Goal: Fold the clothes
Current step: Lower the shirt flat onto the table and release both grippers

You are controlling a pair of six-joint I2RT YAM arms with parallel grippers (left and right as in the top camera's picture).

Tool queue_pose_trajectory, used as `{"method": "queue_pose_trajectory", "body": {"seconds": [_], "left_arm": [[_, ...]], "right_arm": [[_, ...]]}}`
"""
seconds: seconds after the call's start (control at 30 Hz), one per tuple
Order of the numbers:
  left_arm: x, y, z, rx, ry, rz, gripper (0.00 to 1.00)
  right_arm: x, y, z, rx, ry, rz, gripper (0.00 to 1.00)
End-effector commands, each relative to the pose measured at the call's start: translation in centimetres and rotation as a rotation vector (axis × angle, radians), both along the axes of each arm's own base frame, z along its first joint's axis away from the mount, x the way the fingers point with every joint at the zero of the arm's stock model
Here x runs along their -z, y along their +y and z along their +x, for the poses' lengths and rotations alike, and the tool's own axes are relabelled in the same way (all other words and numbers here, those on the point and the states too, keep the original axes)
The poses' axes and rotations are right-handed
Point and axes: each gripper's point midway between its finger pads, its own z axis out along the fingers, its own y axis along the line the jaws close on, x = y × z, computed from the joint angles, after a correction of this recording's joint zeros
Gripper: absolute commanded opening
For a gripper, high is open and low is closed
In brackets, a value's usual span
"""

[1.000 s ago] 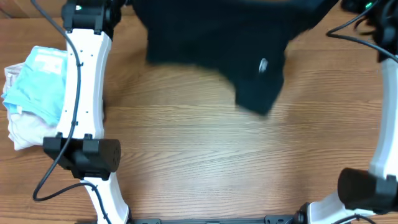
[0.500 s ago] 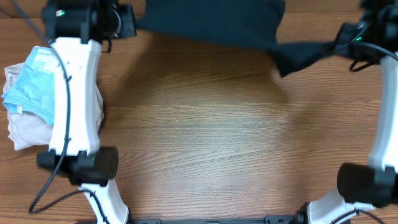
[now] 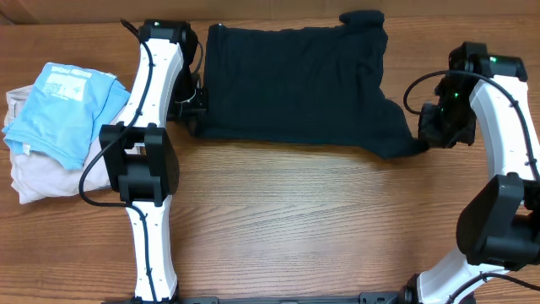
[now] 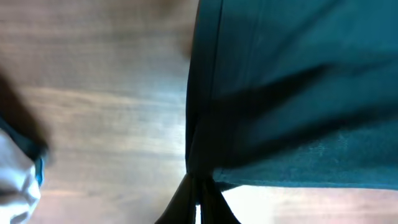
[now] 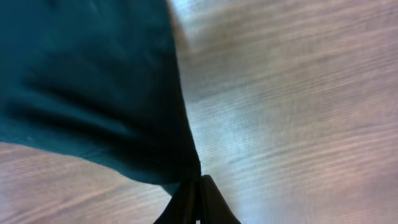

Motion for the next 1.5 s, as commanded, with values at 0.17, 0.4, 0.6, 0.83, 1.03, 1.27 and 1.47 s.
{"method": "queue_pose_trajectory", "body": {"seconds": [0.17,0.4,0.6,0.83,1.03,1.27,1.47], "left_arm": [[-0.8,0.4,-1.2,-0.022,0.013,0.023,0.04],[0.5,2.0,-5.1,-0.031,0.140,0.119,0.04],[-1.5,2.0,-7.0,-0.043,0.125,0.117,0.04],[-4.8,1.2,-8.9,-0.043,0.026,0.114,0.04],[-4.7,-0.1,-8.3,-0.043,-0.099,0.102,0.04],[-4.3,1.4,-3.9,-0.199,-0.289,0.176,0.04],[-4.6,2.5,0.1,-0.284,-0.444,0.148,0.04]], "right_arm": [[-0.5,-3.8,-3.3,0.152,0.074,0.002,0.04],[-0.4,-3.5,-4.1,0.181,0.099,0.060,0.04],[1.4,-2.5,-6.1,0.173,0.182,0.078,0.04],[3.2,-1.8,-7.1,0.180,0.214,0.104,0.04],[2.9,-1.5,-5.5,0.177,0.123,0.130,0.04],[1.9,1.9,-1.1,0.021,-0.086,0.282,0.04],[1.5,3.9,1.2,-0.061,-0.173,0.310,0.04]]}}
